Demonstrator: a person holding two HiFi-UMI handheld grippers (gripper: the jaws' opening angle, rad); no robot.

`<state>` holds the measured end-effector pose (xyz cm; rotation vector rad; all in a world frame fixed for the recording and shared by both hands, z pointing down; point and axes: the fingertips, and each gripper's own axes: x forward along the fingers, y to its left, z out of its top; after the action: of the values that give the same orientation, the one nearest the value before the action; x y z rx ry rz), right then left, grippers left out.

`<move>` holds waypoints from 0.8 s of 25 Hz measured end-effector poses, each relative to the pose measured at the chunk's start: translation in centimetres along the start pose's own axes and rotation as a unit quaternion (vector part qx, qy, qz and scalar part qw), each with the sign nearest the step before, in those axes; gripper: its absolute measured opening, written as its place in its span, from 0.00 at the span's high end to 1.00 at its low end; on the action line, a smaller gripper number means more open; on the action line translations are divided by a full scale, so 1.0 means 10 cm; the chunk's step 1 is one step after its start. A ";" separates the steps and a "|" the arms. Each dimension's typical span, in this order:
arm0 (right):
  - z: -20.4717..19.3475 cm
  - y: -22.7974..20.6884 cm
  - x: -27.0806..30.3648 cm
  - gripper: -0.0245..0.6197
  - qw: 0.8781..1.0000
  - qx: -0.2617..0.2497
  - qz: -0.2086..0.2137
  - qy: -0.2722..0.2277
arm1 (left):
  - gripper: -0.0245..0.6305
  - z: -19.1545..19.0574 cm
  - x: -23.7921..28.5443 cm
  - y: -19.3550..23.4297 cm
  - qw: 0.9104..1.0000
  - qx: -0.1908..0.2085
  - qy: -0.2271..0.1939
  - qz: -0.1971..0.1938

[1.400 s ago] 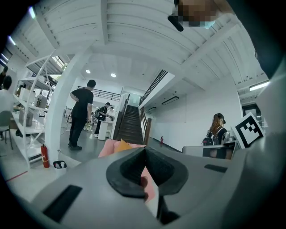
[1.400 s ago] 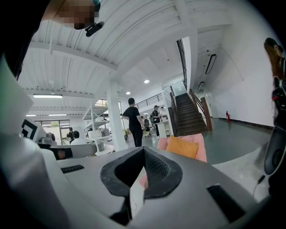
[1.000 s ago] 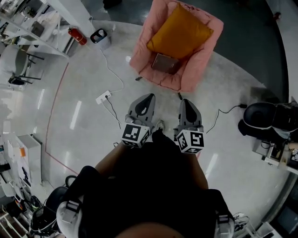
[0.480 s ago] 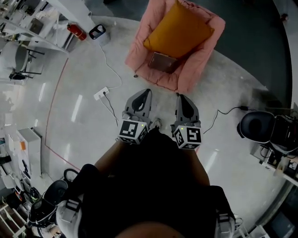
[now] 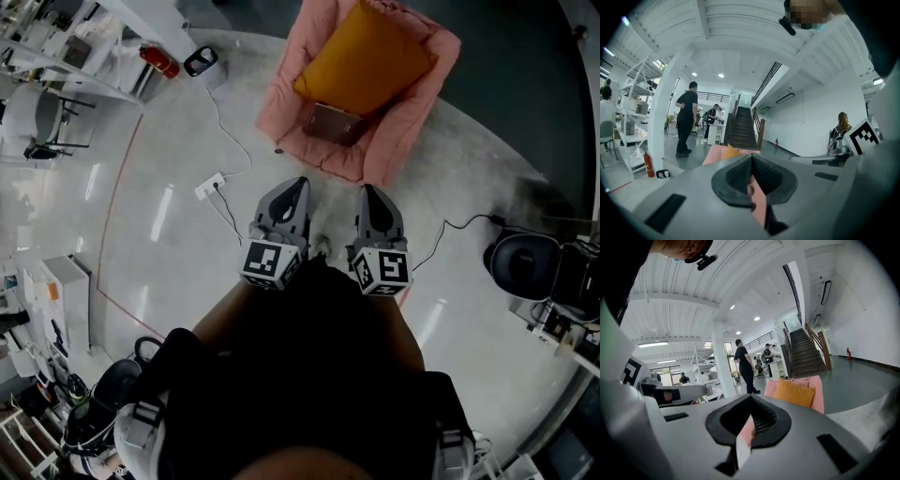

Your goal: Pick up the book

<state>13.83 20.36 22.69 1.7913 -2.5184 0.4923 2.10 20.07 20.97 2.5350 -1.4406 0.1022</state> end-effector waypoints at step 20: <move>0.23 -0.10 1.12 0.96 0.999 0.002 -0.049 -0.009 | 0.95 0.24 0.84 0.93 0.999 -0.003 -0.003 -0.046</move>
<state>11.26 9.16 22.89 1.9169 -2.4289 0.4797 -1.61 7.92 21.53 2.5935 -1.3220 0.0757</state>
